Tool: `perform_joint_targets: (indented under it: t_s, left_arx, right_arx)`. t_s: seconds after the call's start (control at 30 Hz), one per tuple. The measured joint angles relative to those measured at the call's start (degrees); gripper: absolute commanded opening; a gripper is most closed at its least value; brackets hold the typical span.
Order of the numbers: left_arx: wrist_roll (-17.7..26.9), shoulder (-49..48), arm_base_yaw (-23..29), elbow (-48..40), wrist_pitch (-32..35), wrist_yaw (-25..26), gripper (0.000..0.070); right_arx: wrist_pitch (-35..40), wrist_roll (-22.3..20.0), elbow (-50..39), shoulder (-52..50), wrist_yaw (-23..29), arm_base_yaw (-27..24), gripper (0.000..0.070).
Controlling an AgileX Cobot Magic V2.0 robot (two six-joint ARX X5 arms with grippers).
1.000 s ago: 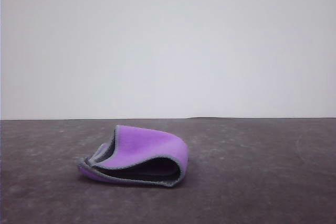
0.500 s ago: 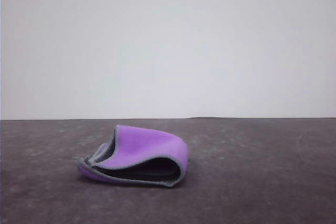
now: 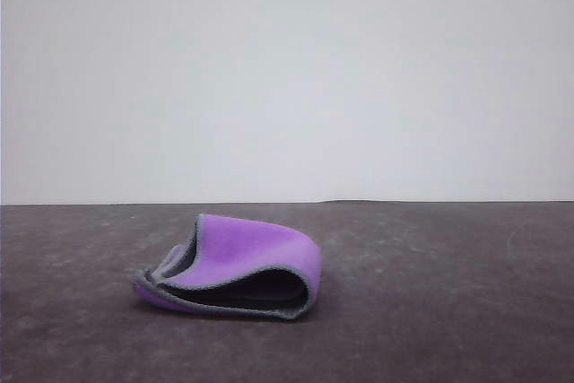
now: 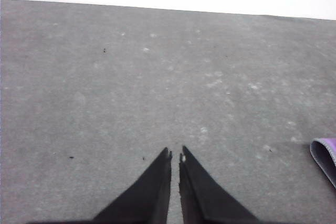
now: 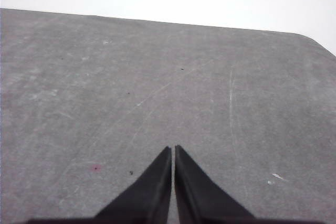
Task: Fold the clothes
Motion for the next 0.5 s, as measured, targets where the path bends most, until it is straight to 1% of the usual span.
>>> perform_joint_targets:
  t_s: [0.5]
  left_arx:
    - [0.0, 0.0, 0.0, 0.0, 0.0, 0.0, 0.0016]
  right_arx:
    - [0.0, 0.0, 0.0, 0.0, 0.0, 0.0, 0.0003]
